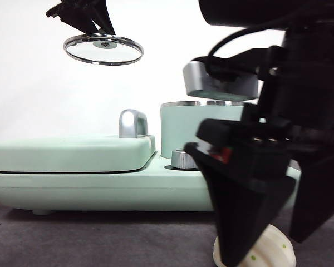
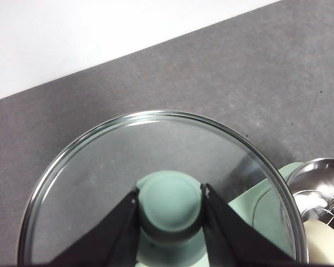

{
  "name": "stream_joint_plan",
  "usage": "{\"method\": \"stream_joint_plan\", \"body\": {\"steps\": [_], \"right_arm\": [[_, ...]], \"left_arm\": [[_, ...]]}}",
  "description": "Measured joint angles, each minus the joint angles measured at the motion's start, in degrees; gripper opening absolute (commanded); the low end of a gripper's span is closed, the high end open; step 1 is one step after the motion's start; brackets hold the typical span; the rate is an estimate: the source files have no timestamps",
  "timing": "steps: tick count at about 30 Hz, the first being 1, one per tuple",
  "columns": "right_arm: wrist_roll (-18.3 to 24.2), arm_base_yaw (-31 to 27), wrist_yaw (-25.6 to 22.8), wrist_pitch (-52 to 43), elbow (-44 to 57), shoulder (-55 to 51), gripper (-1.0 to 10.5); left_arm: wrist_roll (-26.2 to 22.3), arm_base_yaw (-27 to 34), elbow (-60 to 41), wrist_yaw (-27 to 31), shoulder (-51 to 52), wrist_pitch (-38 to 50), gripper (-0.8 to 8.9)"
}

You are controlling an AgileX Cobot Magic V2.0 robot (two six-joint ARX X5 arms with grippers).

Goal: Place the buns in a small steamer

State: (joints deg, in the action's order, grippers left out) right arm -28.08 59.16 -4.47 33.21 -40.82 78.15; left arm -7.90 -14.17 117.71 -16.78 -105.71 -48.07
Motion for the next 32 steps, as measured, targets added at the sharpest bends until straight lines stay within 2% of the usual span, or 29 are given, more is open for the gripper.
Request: {"method": "stream_joint_plan", "body": {"steps": [4, 10, 17, 22, 26, 32], "right_arm": [[-0.26, -0.02, 1.33, -2.62, 0.0, 0.0, 3.7], [-0.26, -0.07, 3.02, -2.6, 0.0, 0.17, 3.3], [-0.26, -0.28, 2.93, -2.38, 0.0, 1.4, 1.5], [-0.26, -0.55, 3.02, -2.97, -0.59, 1.4, 1.4], [0.2, -1.62, 3.21, 3.39, -6.67, 1.42, 1.4], [4.37, -5.11, 3.3, 16.7, -22.77, 1.42, 1.4]], "left_arm": [[0.0, -0.11, 0.0, 0.02, 0.0, -0.04, 0.15], [0.0, -0.22, 0.0, 0.0, 0.0, -0.04, 0.15], [0.0, -0.22, 0.0, 0.0, 0.0, -0.04, 0.15], [0.0, -0.24, 0.0, 0.0, 0.0, -0.07, 0.15], [0.0, -0.24, 0.0, 0.0, 0.0, -0.07, 0.15], [0.0, -0.24, 0.0, 0.0, 0.0, -0.04, 0.15]]}}
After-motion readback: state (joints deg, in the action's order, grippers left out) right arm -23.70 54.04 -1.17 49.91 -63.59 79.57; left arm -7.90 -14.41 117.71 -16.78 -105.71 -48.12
